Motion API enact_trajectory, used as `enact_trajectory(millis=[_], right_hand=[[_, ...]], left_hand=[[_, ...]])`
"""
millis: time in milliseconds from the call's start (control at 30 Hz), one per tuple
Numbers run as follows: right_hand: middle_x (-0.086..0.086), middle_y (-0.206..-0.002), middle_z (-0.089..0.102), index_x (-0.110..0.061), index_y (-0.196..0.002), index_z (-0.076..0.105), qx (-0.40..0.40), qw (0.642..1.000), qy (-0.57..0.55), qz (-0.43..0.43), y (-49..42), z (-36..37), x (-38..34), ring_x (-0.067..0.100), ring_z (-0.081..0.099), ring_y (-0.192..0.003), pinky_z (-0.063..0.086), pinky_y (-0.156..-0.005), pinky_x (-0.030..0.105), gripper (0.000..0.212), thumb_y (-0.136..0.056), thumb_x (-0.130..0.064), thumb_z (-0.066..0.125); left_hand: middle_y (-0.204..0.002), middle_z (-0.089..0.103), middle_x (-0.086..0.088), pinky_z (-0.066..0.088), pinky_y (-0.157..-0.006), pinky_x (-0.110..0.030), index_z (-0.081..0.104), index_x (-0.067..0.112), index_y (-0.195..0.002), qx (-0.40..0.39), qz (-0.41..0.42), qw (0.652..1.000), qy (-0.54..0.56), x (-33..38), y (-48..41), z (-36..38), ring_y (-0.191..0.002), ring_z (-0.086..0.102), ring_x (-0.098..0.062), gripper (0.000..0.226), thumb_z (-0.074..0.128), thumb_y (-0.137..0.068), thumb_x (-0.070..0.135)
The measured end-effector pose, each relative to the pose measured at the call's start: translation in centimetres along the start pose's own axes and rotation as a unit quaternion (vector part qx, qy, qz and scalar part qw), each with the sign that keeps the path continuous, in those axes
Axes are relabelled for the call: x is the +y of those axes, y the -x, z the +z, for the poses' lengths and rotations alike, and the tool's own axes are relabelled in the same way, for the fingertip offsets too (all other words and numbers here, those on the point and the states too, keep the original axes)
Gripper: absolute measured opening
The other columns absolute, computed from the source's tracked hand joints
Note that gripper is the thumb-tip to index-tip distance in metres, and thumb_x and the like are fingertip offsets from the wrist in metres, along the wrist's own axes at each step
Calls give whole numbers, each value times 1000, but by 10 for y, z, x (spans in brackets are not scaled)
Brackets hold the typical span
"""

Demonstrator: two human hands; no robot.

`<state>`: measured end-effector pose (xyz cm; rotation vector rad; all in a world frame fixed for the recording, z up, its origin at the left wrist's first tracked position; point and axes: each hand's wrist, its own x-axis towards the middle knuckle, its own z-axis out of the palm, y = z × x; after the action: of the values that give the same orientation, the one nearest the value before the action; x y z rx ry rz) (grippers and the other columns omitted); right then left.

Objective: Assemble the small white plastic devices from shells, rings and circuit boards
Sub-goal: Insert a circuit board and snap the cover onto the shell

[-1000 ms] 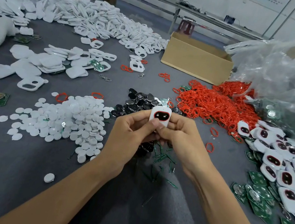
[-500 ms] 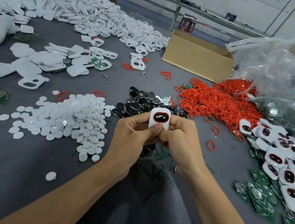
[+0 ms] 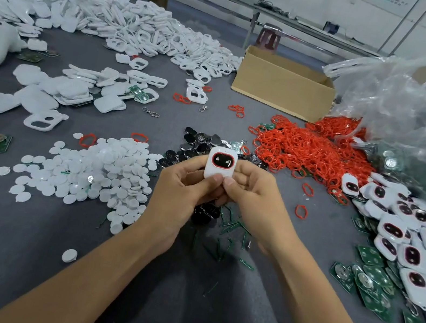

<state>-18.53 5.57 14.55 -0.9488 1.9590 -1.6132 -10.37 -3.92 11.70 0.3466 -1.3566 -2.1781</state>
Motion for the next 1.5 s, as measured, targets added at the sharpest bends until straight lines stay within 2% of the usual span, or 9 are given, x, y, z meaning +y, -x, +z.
enact_trajectory(millis=[133,267,367,433,600,733,900,1267,1500], right_hand=[[20,-83,70,4,-107,58,25,999,-38,16,0,0,5,25,66,-68,55,-67,34,19,-93,10,46],[23,-78,69,-12,-99,63,50,998,43,-24,1,1,5,37,67,-72,56,-77,50,18,-93,-1,51],[2,-74,62,-29,-92,65,117,967,199,-106,1,-2,6,19,58,-63,51,-64,33,18,-88,-12,61],[-5,-78,55,-31,-99,64,128,968,180,-119,1,-3,3,11,48,-58,42,-59,21,22,-87,-13,64],[0,-96,67,-22,-107,69,97,980,129,-115,2,-2,-2,32,58,-76,52,-74,45,29,-88,-3,59],[-4,-70,59,-22,-100,71,100,988,66,-94,2,-2,-1,23,50,-63,46,-63,32,29,-85,2,62],[-16,-57,57,-22,-93,71,109,990,44,-77,1,1,4,3,50,-53,41,-55,14,26,-83,2,65],[-11,-55,48,-22,-89,69,106,988,57,-100,3,1,8,8,45,-54,39,-53,21,16,-79,-10,64],[0,-72,65,-17,-94,66,133,988,14,-78,2,2,9,17,58,-59,50,-58,33,19,-86,0,63]], left_hand=[[-96,76,-11,59,-81,-34,70,7,-108,17,8,997,-70,-4,-1,0,-92,72,-25,21,60,-92,-1],[-94,76,-12,60,-74,-29,70,2,-106,27,3,998,-58,-2,-1,2,-89,73,-26,19,58,-92,-4],[-93,76,-11,59,-74,-22,70,1,-105,39,3,998,-45,-1,-2,3,-84,73,-20,18,60,-91,-4],[-91,76,-12,59,-75,-24,70,1,-103,40,1,998,-37,0,-2,4,-81,72,-18,17,61,-90,-4],[-92,75,-15,61,-80,-38,71,2,-102,-1,-10,997,-76,0,1,5,-82,71,-26,16,58,-92,-2],[-101,74,-15,59,-87,-36,68,1,-109,6,-4,998,-65,-1,2,6,-98,71,-28,20,56,-94,-4],[-94,75,-16,59,-73,-25,69,2,-105,16,15,998,-67,-2,1,6,-84,73,-20,23,53,-93,-11],[-86,76,-8,59,-70,-26,72,5,-105,33,56,992,-111,-4,1,1,-79,74,-19,26,59,-88,-11],[-90,76,-8,59,-70,-26,69,13,-100,61,51,994,-70,-4,-1,5,-83,74,-23,26,63,-87,-9]])
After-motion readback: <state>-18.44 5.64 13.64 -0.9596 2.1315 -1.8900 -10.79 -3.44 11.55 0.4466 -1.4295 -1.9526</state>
